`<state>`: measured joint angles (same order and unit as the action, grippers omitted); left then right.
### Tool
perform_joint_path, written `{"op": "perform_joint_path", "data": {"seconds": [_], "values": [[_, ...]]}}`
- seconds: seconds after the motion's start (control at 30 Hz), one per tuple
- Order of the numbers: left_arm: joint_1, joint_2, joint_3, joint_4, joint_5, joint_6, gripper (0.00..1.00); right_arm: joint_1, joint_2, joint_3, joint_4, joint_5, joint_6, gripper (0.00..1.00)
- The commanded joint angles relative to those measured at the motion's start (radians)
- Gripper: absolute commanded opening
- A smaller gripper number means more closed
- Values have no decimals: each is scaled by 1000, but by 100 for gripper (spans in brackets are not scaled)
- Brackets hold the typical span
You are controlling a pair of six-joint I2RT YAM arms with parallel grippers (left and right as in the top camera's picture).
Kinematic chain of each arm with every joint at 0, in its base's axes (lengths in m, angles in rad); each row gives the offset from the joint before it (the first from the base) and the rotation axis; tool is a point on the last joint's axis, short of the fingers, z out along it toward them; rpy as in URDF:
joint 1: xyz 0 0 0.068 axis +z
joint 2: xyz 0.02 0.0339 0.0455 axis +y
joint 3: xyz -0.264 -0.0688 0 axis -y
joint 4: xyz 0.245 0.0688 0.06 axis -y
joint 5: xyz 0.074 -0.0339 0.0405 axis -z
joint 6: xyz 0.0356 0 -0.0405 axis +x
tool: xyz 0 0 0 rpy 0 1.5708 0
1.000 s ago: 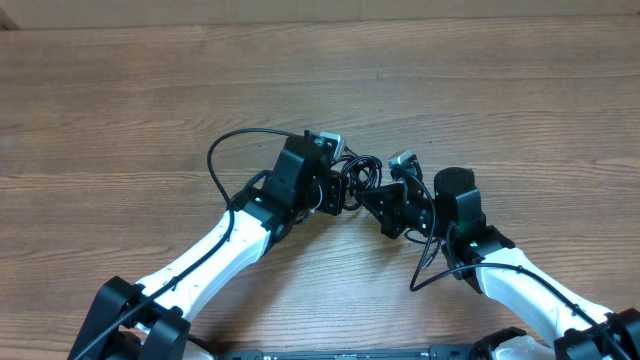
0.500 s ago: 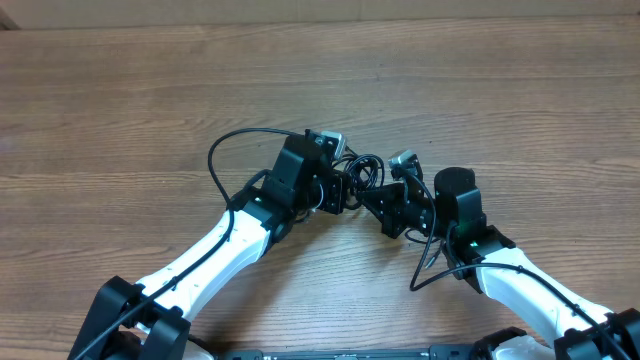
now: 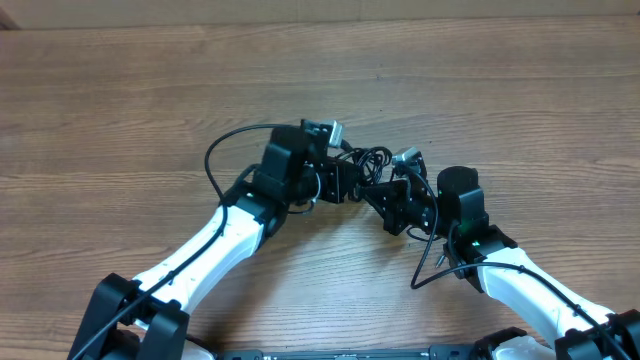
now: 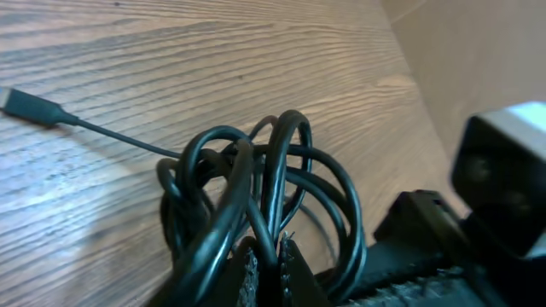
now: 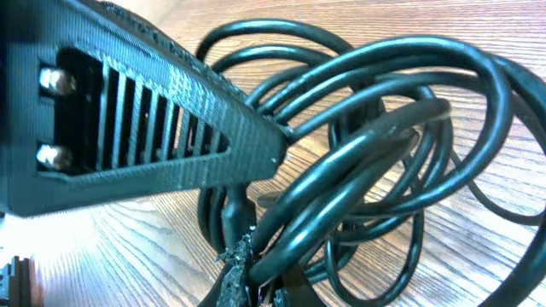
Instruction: Untangle cables
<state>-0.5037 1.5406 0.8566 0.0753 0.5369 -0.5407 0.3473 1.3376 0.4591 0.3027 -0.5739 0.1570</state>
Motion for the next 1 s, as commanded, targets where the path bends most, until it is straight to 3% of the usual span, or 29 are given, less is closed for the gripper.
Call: {"op": "perform_joint_path", "data": {"seconds": [0.0,0.27,0.63,0.77,0.83,0.93,0.97], "values": [[24,-5,17,31,183,-58,4,11,0,7,-7,-21,-2,4],[95,-5,17,71,317,-232,4,11,0,7,-10,-20,-2,4],[50,-5,17,72,233,-187,5,11,0,7,-10,-21,-2,4],[35,-5,17,10,134,-130,18,11,0,7,-10,-21,-2,4],[27,-5,16,-33,76,-109,28,11,0,7,-10,-21,-2,4],[16,-5,16,-100,3,-69,53,11,0,7,-10,-21,-2,4],[12,-5,16,-116,-14,-61,55,11,0,7,-10,-21,-2,4]]}}
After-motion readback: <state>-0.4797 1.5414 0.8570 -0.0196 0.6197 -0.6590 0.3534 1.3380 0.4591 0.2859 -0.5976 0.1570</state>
